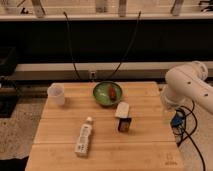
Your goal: Knock the eraser over
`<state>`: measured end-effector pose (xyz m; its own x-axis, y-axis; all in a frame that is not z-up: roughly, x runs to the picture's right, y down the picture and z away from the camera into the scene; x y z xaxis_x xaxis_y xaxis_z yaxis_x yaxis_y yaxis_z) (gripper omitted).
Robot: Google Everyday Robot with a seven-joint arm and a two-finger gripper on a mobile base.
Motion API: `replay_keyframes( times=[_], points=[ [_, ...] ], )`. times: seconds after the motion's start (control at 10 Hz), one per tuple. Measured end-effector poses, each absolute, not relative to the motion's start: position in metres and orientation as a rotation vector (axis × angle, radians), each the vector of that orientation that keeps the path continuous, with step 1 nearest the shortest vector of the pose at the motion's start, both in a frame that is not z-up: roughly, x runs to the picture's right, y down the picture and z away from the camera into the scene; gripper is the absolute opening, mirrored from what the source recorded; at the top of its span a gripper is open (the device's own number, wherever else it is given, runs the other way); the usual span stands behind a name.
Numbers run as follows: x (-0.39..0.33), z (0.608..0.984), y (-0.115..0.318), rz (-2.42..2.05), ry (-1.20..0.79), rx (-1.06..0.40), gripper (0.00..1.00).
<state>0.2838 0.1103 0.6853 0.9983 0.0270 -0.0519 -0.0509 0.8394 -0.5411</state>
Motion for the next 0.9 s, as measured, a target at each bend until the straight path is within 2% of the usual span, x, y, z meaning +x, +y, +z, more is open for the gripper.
replay_keyframes(
  times=[0.9],
  points=[
    [0.259, 0.711, 0.149, -0.011, 0.043, -0.601, 0.8]
  ],
)
